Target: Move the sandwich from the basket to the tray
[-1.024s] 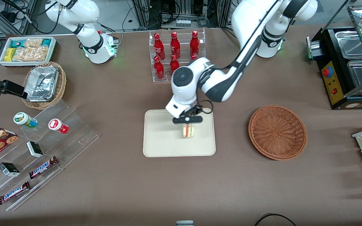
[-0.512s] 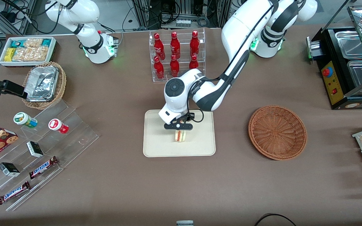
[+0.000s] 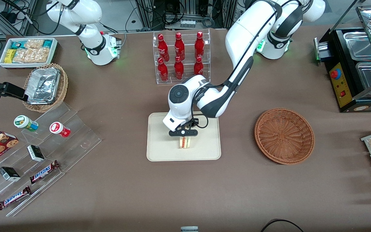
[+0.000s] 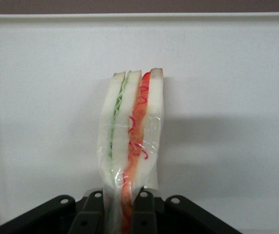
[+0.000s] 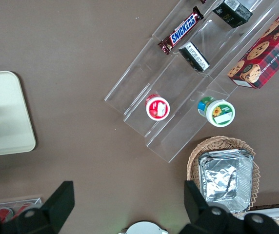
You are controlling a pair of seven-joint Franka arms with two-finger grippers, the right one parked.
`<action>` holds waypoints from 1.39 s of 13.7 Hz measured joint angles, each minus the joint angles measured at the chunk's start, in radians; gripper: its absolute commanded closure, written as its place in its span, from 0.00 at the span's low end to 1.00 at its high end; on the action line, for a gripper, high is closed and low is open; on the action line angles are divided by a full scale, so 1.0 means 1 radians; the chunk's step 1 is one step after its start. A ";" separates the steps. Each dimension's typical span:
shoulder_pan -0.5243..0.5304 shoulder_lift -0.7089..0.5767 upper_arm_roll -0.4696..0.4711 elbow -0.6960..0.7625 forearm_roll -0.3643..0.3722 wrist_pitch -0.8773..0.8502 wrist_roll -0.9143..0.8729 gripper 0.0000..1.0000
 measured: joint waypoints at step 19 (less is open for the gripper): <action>0.201 -0.467 0.004 -0.054 -0.013 -0.438 0.070 0.00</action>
